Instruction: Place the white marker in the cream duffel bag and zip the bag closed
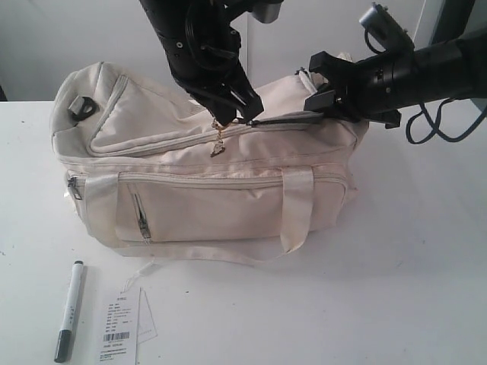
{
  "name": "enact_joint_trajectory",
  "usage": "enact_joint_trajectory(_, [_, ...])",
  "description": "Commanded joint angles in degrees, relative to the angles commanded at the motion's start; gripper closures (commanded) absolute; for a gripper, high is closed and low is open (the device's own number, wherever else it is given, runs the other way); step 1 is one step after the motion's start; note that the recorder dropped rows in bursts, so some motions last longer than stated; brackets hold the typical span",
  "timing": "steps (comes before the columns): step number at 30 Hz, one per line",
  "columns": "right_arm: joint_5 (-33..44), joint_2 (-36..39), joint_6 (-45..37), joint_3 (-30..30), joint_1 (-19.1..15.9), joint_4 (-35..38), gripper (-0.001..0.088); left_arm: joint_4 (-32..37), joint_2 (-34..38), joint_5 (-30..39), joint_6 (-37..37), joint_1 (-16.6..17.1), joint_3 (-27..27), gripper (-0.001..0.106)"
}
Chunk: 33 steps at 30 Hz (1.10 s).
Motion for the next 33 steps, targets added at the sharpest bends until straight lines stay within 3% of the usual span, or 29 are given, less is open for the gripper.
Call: enact_joint_trajectory(33, [-0.5,0.0,-0.3,0.0,0.0,0.0,0.0868,-0.9,-0.1,0.0,-0.2,3.0,0.0,0.105])
